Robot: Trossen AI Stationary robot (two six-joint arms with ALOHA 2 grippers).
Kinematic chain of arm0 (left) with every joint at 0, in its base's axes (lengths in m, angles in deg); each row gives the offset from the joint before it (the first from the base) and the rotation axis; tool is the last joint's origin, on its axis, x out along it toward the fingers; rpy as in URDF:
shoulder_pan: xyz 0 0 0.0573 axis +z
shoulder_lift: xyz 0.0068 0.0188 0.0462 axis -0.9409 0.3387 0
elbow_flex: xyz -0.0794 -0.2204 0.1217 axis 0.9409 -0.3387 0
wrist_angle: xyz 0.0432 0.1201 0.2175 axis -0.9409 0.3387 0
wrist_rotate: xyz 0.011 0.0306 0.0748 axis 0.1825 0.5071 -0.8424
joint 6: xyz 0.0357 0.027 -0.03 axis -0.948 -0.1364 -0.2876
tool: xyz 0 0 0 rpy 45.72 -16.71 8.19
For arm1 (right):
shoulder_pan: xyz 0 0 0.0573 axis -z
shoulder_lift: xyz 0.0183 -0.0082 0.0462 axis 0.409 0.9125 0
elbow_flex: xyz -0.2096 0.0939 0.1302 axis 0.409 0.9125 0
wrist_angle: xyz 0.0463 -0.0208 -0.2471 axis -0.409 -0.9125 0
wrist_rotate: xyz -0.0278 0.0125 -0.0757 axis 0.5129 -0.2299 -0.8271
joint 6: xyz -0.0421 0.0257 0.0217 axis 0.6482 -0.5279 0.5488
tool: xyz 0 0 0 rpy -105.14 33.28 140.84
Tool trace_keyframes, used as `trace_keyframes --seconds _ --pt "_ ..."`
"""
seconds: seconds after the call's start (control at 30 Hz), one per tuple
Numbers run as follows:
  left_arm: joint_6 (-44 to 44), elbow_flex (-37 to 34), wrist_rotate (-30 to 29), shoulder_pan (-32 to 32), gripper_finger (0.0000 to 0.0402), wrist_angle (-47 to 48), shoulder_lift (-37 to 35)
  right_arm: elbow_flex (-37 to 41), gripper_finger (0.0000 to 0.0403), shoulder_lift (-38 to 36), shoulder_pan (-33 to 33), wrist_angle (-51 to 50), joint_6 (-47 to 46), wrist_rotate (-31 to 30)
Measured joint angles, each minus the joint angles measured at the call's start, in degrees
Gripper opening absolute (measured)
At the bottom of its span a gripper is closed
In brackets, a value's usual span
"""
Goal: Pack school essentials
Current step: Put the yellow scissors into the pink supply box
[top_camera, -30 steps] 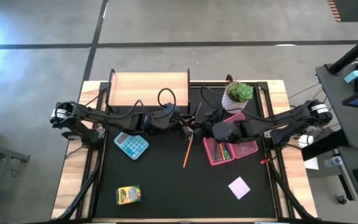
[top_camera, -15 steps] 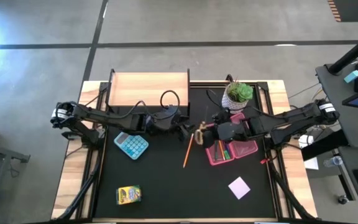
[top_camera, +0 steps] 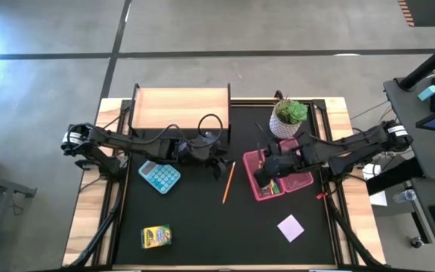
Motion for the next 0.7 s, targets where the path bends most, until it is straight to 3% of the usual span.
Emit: trace_keyframes --seconds 0.17,0.4,0.7 --pt "0.0 -0.1 0.2 0.0 0.0215 0.0 0.0 3.5 0.0025 0.0 0.0 0.8 -3.4 0.0" --pt "0.0 -0.7 0.2 0.0 0.0215 0.0 0.0 9.0 0.0024 0.0 0.0 11.2 -5.1 0.8" --pt "0.1 -1.0 1.2 0.0 0.0215 0.0 -0.1 10.7 0.0024 0.0 0.0 12.5 -7.2 1.3"
